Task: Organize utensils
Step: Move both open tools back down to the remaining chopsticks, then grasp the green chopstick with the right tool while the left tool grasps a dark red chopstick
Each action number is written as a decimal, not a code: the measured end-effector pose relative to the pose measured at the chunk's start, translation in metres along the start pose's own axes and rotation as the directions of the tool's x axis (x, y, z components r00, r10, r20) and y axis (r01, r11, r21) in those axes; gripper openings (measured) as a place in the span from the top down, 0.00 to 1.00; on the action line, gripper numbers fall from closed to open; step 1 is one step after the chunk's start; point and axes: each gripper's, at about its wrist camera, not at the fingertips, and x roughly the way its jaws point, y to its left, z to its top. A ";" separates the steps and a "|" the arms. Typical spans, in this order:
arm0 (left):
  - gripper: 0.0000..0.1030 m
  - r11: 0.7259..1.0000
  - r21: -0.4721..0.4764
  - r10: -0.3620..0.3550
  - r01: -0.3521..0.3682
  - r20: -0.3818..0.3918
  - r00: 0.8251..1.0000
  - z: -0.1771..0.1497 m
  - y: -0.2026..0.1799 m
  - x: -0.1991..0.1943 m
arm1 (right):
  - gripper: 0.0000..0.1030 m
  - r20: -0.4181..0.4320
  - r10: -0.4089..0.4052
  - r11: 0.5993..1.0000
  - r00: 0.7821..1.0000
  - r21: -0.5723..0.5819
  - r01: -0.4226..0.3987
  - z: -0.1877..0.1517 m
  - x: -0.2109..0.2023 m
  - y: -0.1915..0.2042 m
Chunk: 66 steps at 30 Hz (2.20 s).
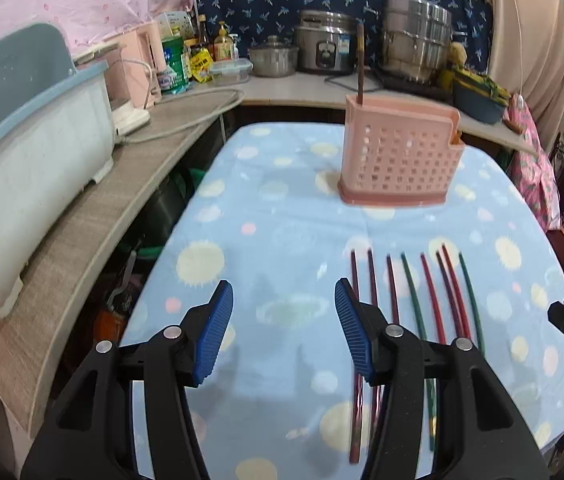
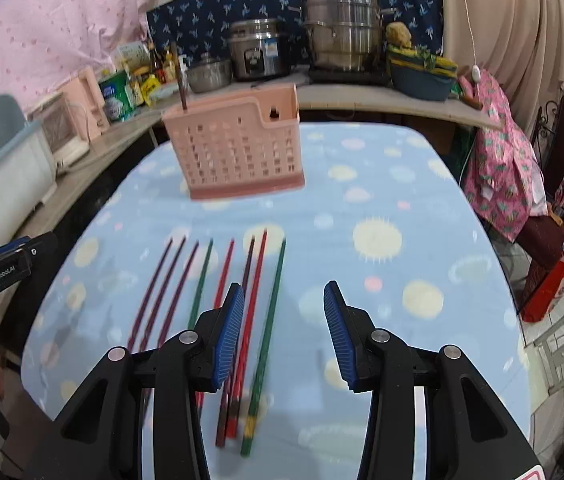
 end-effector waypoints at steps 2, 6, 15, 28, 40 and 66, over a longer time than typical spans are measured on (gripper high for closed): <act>0.51 1.000 0.005 -0.004 0.004 -0.023 1.000 -0.015 -0.001 0.002 | 0.60 -0.030 0.001 1.000 1.000 0.008 -0.001 -0.015 0.004 0.000; 0.51 1.000 0.002 -0.016 0.016 -0.057 0.998 -0.036 -0.001 0.006 | 0.60 -0.076 -0.004 1.000 0.997 0.012 0.005 -0.041 0.012 0.002; 0.51 0.999 0.007 -0.032 0.033 -0.124 0.992 -0.066 -0.012 0.019 | 0.63 -0.141 -0.001 1.000 0.990 -0.003 0.001 -0.067 0.030 0.012; 0.51 0.998 0.010 -0.052 0.054 -0.158 0.986 -0.076 -0.016 0.026 | 0.79 -0.184 0.022 1.000 0.983 0.001 -0.023 -0.075 0.041 0.016; 0.51 0.995 0.041 -0.081 0.091 -0.190 0.978 -0.086 -0.028 0.029 | 0.93 -0.188 0.019 1.000 0.982 0.019 -0.015 -0.078 0.042 0.011; 0.59 0.993 0.046 -0.093 0.109 -0.260 0.961 -0.107 -0.031 0.038 | 0.93 -0.186 0.025 0.999 0.982 0.030 -0.020 -0.081 0.040 0.008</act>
